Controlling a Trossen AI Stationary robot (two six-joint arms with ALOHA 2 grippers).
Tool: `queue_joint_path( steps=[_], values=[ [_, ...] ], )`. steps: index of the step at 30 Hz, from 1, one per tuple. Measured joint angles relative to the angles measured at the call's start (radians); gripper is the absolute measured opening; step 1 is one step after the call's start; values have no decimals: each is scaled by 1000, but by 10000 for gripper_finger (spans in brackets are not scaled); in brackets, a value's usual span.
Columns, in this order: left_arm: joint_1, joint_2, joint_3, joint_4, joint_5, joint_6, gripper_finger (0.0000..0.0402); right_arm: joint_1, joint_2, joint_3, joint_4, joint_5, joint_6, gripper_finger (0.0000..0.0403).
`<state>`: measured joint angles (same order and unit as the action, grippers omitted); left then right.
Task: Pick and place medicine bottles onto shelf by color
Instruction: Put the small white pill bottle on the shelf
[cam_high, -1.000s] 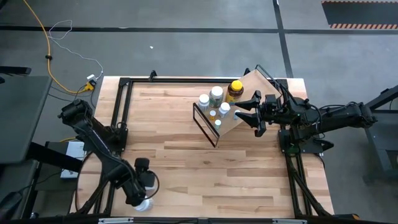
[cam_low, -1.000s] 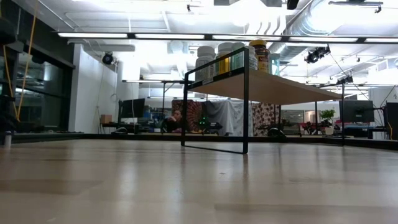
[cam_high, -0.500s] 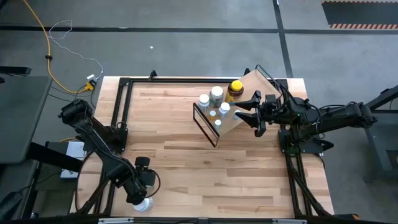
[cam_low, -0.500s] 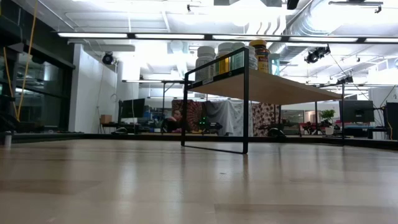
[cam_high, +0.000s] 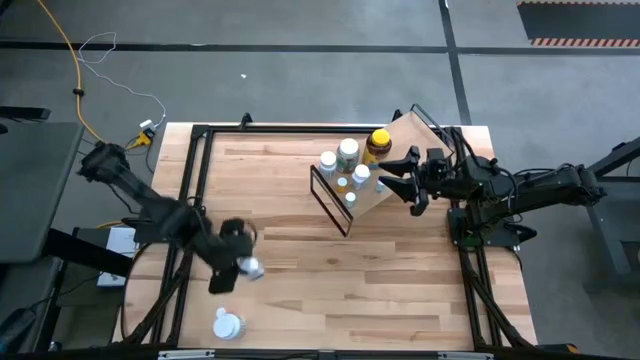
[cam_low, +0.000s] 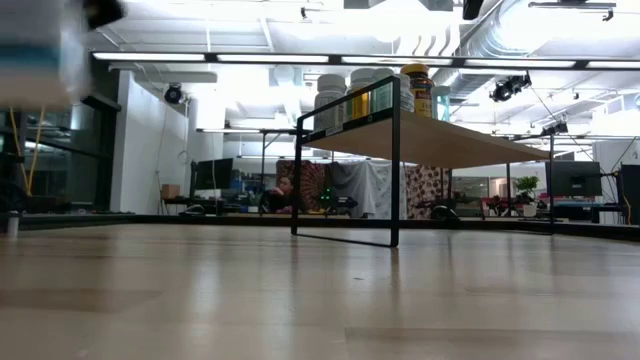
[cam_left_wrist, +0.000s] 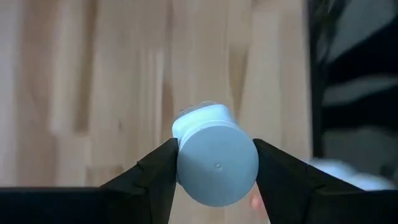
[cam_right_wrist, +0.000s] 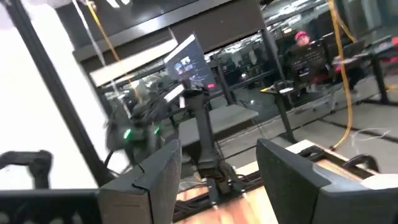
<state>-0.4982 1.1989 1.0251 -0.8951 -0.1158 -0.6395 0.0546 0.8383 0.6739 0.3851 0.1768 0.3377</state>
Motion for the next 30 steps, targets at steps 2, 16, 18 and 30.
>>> queue_joint_path(
  steps=[2, 16, 18, 30],
  values=[
    [59, -40, 42, 3, -4, 50, 180, 0, 0, 9, -18, -24, 19, 199],
    [331, 68, 375, -31, -24, 503, 180, 1, 251, 306, -448, -240, -59, 199],
    [353, 105, 419, -11, -27, 561, 180, 1, 292, 329, -449, -280, -70, 199],
    [388, 240, 619, 27, -89, 798, 179, 4, 468, 448, -456, -361, -92, 199]
  ],
)
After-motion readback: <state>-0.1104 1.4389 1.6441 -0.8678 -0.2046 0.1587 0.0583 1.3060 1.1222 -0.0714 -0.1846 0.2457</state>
